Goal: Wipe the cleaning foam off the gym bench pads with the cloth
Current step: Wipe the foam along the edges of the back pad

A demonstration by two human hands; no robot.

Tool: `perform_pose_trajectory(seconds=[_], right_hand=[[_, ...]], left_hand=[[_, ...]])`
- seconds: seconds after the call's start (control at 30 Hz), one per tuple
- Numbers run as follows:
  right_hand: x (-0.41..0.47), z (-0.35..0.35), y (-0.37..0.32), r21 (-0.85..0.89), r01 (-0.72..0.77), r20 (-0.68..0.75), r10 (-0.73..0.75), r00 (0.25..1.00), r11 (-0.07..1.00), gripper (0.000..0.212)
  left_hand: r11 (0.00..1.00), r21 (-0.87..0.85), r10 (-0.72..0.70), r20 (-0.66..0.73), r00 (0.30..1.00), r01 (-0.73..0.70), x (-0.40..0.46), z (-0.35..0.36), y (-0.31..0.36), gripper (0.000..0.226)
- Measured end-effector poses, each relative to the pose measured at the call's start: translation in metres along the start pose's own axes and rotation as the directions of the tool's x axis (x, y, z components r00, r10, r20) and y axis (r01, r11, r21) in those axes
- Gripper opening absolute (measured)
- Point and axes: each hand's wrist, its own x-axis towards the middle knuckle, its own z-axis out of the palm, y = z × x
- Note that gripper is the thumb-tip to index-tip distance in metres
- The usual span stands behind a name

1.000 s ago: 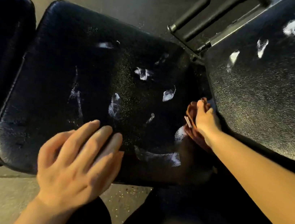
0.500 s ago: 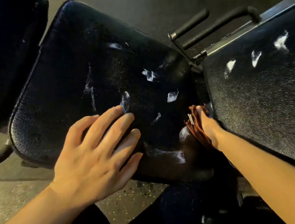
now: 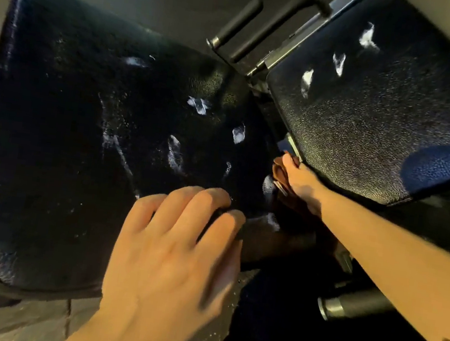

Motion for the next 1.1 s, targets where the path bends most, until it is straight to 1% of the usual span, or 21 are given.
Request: perform_pose_trajectory(seconds=[0.03, 0.1, 0.17, 0.2, 0.33, 0.37, 0.43, 0.47, 0.5, 0.53, 0.6, 0.67, 0.7, 0.73, 0.77, 0.8, 0.83, 0.9, 0.97, 1.03, 1.1], right_hand=[[0.008, 0.007, -0.017, 0.075, -0.009, 0.001, 0.008, 1.000, 0.997, 0.045], [0.024, 0.018, -0.049, 0.220, -0.035, 0.055, 0.024, 0.998, 0.975, 0.035], [0.026, 0.024, -0.070, 0.300, -0.049, 0.085, 0.025, 0.996, 0.953, 0.030], [0.025, 0.023, -0.071, 0.310, -0.054, 0.106, 0.022, 0.994, 0.949, 0.029], [0.013, 0.011, -0.047, 0.404, -0.068, 0.158, 0.004, 0.987, 0.912, 0.037], [0.012, 0.008, -0.035, 0.449, -0.102, 0.176, 0.024, 0.984, 0.888, 0.037], [-0.004, -0.002, -0.017, 0.566, -0.226, 0.243, 0.102, 0.965, 0.793, 0.031], [-0.010, -0.008, -0.004, 0.589, -0.255, 0.245, 0.131, 0.961, 0.767, 0.023], [-0.018, -0.014, 0.008, 0.569, -0.284, 0.251, 0.166, 0.954, 0.772, 0.015], [-0.029, -0.017, 0.017, 0.542, -0.293, 0.197, 0.219, 0.956, 0.788, 0.023], [-0.041, -0.018, 0.036, 0.662, -0.313, 0.123, 0.313, 0.942, 0.681, 0.035], [-0.059, -0.014, 0.038, 0.667, -0.322, 0.023, 0.413, 0.910, 0.672, 0.050], [-0.067, -0.011, 0.039, 0.631, -0.297, -0.102, 0.456, 0.884, 0.717, 0.058], [-0.075, -0.006, 0.042, 0.663, -0.231, -0.219, 0.479, 0.850, 0.712, 0.062], [-0.082, 0.000, 0.046, 0.703, -0.158, -0.280, 0.474, 0.835, 0.693, 0.060], [-0.092, 0.009, 0.052, 0.754, -0.089, -0.286, 0.447, 0.847, 0.651, 0.056], [-0.106, 0.021, 0.054, 0.802, -0.070, -0.255, 0.446, 0.858, 0.593, 0.055], [-0.130, 0.045, 0.063, 0.869, -0.144, -0.132, 0.501, 0.855, 0.474, 0.055], [-0.147, 0.063, 0.062, 0.921, -0.167, -0.026, 0.483, 0.875, 0.353, 0.048], [-0.155, 0.067, 0.049, 0.949, -0.131, -0.010, 0.442, 0.897, 0.286, 0.047], [-0.145, 0.065, 0.044, 0.968, -0.055, -0.058, 0.431, 0.900, 0.245, 0.046]], left_hand=[[1.000, -0.028, -0.007, -0.026, 1.000, 0.006, 0.001, 0.000, 0.000, 0.020], [1.000, -0.016, -0.012, -0.078, 0.997, 0.011, 0.003, 0.002, -0.002, 0.019], [0.997, 0.071, 0.016, -0.084, 0.996, -0.010, 0.004, 0.006, -0.003, 0.018], [0.994, 0.106, 0.026, -0.075, 0.997, -0.017, 0.005, 0.008, -0.002, 0.018], [0.988, 0.152, 0.005, -0.053, 0.999, 0.003, 0.006, 0.008, 0.000, 0.019], [0.989, 0.148, 0.002, -0.050, 0.999, 0.005, 0.006, 0.007, 0.001, 0.019], [0.993, 0.119, 0.003, -0.048, 0.999, 0.003, 0.007, 0.006, 0.003, 0.018], [0.996, 0.093, 0.003, -0.052, 0.999, 0.002, 0.008, 0.005, 0.003, 0.017], [0.998, 0.059, 0.000, -0.059, 0.998, 0.004, 0.008, 0.004, 0.003, 0.017], [1.000, 0.020, -0.005, -0.066, 0.998, 0.006, 0.008, 0.003, 0.003, 0.017], [0.998, -0.062, -0.018, -0.069, 0.997, 0.014, 0.006, 0.000, 0.002, 0.018], [0.991, -0.129, -0.037, -0.069, 0.997, 0.028, 0.004, -0.003, 0.002, 0.018], [0.988, -0.152, -0.037, -0.066, 0.997, 0.027, 0.003, -0.004, 0.002, 0.018], [0.986, -0.166, -0.027, -0.063, 0.998, 0.017, 0.002, -0.005, 0.002, 0.017], [0.985, -0.170, -0.011, -0.064, 0.998, 0.000, 0.001, -0.006, 0.001, 0.018], [0.987, -0.159, 0.011, -0.066, 0.998, -0.021, 0.000, -0.009, 0.000, 0.018], [0.992, -0.117, 0.040, -0.073, 0.997, -0.048, -0.001, -0.012, -0.001, 0.019], [0.991, 0.059, 0.121, -0.082, 0.989, -0.116, -0.005, -0.019, -0.004, 0.022], [0.971, 0.180, 0.174, -0.069, 0.982, -0.159, -0.013, -0.025, -0.009, 0.025], [0.960, 0.231, 0.175, -0.058, 0.983, -0.158, -0.020, -0.028, -0.016, 0.027], [0.955, 0.264, 0.156, -0.066, 0.986, -0.133, -0.025, -0.030, -0.022, 0.027]])
